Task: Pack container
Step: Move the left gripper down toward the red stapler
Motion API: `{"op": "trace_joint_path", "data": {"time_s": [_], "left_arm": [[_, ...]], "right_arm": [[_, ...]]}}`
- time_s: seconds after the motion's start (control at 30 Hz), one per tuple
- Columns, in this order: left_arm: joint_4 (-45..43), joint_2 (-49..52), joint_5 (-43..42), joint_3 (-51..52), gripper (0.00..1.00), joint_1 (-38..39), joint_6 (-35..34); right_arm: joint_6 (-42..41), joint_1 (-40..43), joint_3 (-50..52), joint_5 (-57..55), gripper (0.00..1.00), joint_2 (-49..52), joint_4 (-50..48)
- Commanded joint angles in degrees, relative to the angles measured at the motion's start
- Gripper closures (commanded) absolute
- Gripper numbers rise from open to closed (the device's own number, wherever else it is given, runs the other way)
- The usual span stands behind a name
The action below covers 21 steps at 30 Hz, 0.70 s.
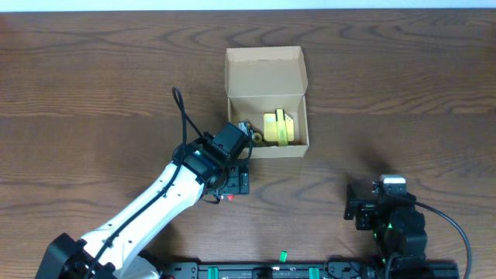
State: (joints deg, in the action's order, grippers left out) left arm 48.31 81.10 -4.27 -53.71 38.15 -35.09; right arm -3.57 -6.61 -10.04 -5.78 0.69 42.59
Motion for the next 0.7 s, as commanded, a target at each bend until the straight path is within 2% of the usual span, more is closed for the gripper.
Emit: {"op": "trace_joint_path", "data": {"time_s": [0.0, 0.13, 0.33, 0.67], "left_arm": [[-1.3, -0.8, 2.3, 0.3, 0.05, 0.2, -6.1], [-2.3, -0.8, 4.7, 0.4, 0.05, 0.2, -16.3], [-5.7, -0.4, 4.3, 2.1, 0.05, 0.3, -23.9], [-5.8, 4.8, 3.2, 2.3, 0.05, 3.5, -24.1]], "right_arm": [[0.9, 0.4, 0.7, 0.2, 0.01, -0.4, 0.3], [0.9, 0.4, 0.7, 0.2, 0.01, -0.4, 0.3], [0.9, 0.4, 0.7, 0.2, 0.01, -0.4, 0.3], [0.9, 0.4, 0.7, 0.2, 0.01, -0.4, 0.3]]}}
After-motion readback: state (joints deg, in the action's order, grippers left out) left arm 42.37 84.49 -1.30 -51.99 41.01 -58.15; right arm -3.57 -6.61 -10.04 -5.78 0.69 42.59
